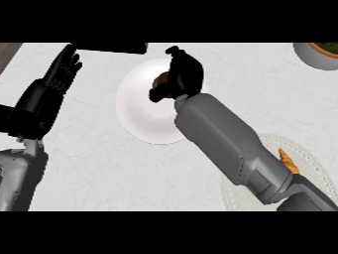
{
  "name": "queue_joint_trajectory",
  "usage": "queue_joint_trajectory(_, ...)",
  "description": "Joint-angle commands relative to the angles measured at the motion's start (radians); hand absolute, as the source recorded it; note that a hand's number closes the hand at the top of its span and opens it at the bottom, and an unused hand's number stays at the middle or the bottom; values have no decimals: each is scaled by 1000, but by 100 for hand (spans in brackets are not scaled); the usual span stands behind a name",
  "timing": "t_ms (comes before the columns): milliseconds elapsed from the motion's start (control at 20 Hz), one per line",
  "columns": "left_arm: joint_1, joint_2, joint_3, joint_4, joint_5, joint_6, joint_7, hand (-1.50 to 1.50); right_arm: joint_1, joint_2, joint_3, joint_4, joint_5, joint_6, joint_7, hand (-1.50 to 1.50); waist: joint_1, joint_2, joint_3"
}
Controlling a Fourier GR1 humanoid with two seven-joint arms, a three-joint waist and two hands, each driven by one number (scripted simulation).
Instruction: Pick the cupcake from the placemat and place it in the plate
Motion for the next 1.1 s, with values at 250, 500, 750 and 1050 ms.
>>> queue_joint_trajectory(250,-49,-17,-1,37,-16,12,8,0,-40,1,-18,29,-197,-217,-194,-150,16,4,1)
queue_joint_trajectory(500,-25,7,15,16,-5,-8,16,0,-17,1,-84,19,-293,-352,-332,-150,5,1,1)
queue_joint_trajectory(750,-9,9,35,57,-11,-15,-35,0,-11,1,-124,-2,-416,-402,-436,-150,-29,-7,1)
queue_joint_trajectory(1050,65,40,95,29,13,-32,-28,0,117,1,-207,-114,-438,-388,-561,-150,-90,-26,0)
